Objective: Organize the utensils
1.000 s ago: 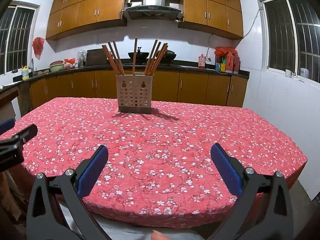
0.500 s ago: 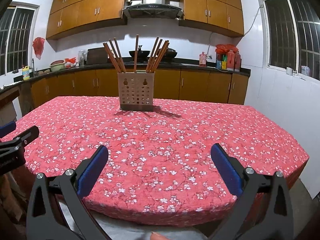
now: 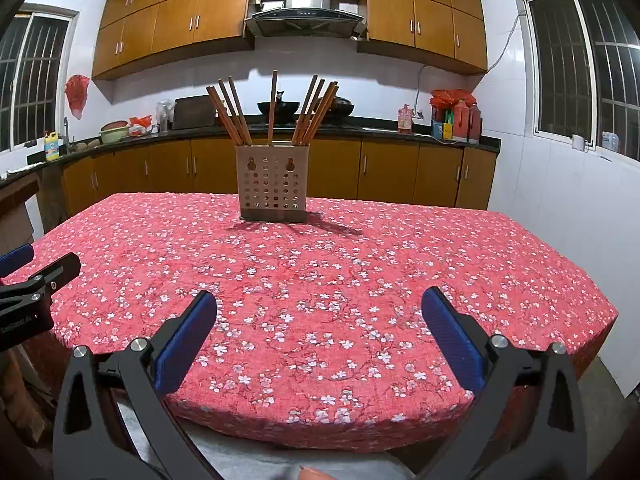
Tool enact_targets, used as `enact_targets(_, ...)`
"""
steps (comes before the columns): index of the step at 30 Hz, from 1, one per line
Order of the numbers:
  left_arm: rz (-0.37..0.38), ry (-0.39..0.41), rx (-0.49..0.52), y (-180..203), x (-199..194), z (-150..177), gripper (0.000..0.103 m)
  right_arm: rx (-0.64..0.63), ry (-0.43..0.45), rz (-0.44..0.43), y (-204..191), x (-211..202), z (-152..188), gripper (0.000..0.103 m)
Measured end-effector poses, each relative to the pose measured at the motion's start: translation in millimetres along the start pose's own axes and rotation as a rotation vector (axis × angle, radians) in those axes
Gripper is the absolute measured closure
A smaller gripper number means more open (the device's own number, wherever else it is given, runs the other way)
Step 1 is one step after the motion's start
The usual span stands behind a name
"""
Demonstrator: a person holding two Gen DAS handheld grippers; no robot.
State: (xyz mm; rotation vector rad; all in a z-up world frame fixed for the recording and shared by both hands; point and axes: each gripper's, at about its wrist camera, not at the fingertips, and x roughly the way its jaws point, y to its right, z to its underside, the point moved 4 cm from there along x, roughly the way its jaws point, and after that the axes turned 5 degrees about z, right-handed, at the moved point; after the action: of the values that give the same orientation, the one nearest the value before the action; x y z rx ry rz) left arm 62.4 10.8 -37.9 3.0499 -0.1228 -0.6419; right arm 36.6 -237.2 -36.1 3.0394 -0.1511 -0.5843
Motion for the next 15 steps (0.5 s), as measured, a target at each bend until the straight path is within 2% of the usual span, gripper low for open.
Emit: enact_targets(15,0.003,0.001,0.003,2.3,0.8,-0.3,0.004,0.001,0.000,-0.001,0.7,0.1,0.2,0.002)
